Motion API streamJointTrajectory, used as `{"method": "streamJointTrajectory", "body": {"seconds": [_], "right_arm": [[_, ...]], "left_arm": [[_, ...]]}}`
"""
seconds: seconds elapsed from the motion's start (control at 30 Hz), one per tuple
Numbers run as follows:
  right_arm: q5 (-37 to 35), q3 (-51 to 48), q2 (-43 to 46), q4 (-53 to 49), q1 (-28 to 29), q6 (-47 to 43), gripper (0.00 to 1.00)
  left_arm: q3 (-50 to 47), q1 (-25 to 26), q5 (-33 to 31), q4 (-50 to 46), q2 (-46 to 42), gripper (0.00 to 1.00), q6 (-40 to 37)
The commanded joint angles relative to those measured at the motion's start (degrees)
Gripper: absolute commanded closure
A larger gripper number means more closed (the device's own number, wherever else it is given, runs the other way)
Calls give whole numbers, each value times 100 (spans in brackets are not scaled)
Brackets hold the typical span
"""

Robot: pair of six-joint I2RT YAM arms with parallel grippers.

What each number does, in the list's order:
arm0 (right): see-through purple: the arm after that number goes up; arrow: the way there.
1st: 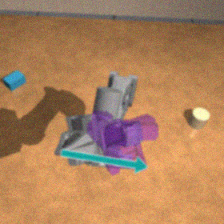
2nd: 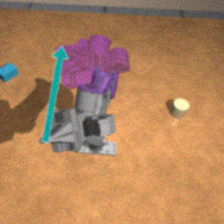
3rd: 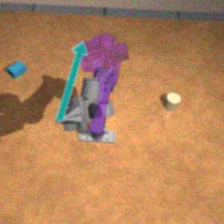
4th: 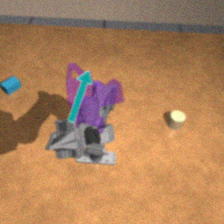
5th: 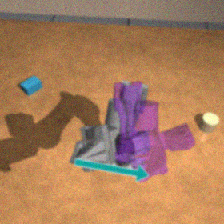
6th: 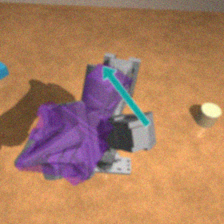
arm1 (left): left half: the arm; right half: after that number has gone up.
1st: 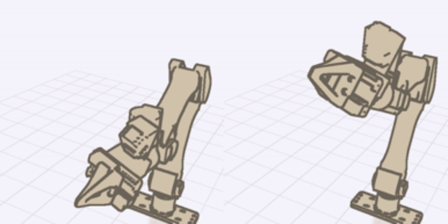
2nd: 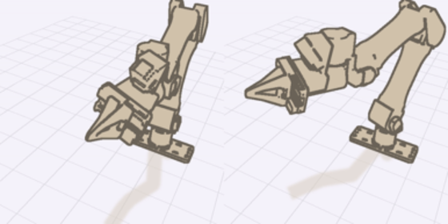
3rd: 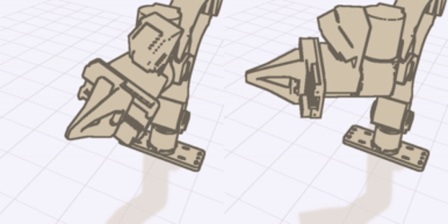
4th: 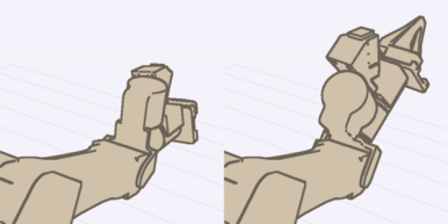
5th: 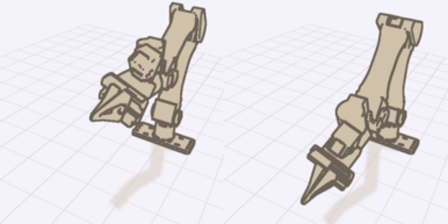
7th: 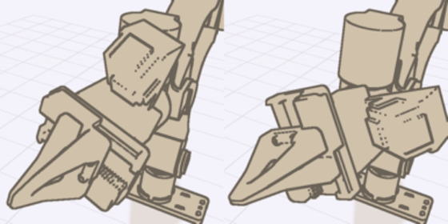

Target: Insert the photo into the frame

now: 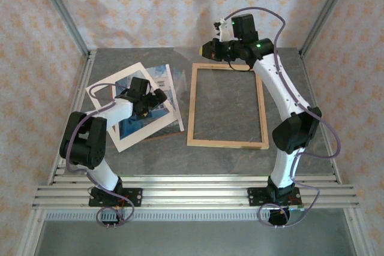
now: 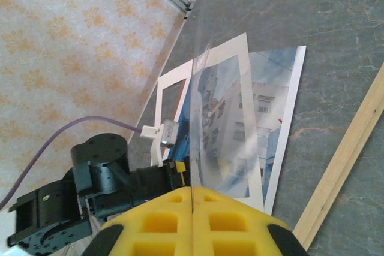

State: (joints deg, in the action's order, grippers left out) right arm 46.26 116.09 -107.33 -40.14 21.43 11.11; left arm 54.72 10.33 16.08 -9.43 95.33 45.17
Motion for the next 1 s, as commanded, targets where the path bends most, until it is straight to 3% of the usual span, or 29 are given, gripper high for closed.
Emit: {"method": "streamJointTrajectory", "body": {"seconds": [0.0,0.2,0.33,0.77,0.97], "right_arm": [[-387,-607,153,278,-61,2,100],[-524,-2509,599,1399,-668,774,100],[-646,-3446,907,1681,-922,677,100],[-1215,-4552,1064,1589,-1504,-61,100],[-1155,-4727,1055,1760,-1685,-291,100]], "left_arm": [[-93,-61,-60,82,-181,0,20],[-32,-58,51,97,-104,0,23],[7,-17,159,197,-52,0,105],[377,565,5,14,232,1,90],[393,724,-16,-17,301,1,124]]}}
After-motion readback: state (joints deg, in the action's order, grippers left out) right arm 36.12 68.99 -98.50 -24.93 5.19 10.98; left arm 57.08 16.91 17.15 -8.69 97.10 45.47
